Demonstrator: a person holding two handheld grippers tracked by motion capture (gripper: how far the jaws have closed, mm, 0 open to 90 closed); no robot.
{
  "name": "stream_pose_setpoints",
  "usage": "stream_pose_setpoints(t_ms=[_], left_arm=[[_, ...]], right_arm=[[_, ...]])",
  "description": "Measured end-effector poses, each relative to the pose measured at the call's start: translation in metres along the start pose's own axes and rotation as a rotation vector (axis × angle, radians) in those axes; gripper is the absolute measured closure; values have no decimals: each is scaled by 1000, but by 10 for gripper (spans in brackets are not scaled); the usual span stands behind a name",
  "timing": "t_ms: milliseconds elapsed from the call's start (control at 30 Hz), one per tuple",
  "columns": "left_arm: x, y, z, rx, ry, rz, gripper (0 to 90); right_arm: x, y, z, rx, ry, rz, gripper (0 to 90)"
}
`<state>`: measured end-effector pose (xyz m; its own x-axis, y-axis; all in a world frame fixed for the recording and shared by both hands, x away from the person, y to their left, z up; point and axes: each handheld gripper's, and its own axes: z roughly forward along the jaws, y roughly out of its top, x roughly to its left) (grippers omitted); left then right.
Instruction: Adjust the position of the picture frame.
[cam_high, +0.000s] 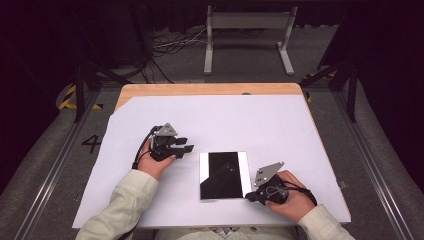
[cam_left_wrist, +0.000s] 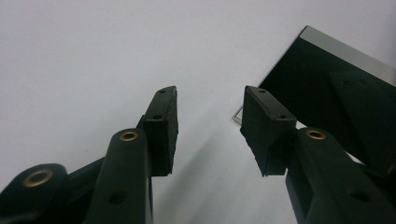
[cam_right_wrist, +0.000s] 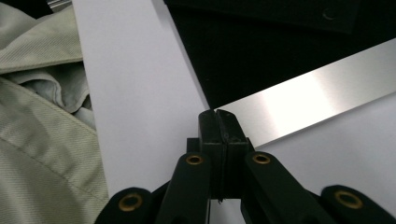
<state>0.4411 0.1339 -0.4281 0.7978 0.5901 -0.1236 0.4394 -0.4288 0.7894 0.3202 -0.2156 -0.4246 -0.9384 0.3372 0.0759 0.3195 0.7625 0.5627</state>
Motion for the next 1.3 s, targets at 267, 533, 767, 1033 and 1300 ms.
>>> stream_pose_setpoints(t_ms=[267, 533, 767, 1033, 1300], left_arm=[[0, -1, -1, -4, -2, -5, 565], [4, -3, -4, -5, 0, -23, 565], [7, -7, -9, -12, 17, -35, 571], [9, -13, -15, -13, 65, -45, 580], [12, -17, -17, -15, 110, -49, 614]], right_arm=[[-1, 0, 3, 23, -32, 4, 900], [-16, 2, 3, 8, -110, 60, 900], [-34, 7, 4, 2, -185, 102, 900], [-52, 16, 9, -6, -275, 147, 900], [-73, 31, 19, -25, -366, 174, 900]])
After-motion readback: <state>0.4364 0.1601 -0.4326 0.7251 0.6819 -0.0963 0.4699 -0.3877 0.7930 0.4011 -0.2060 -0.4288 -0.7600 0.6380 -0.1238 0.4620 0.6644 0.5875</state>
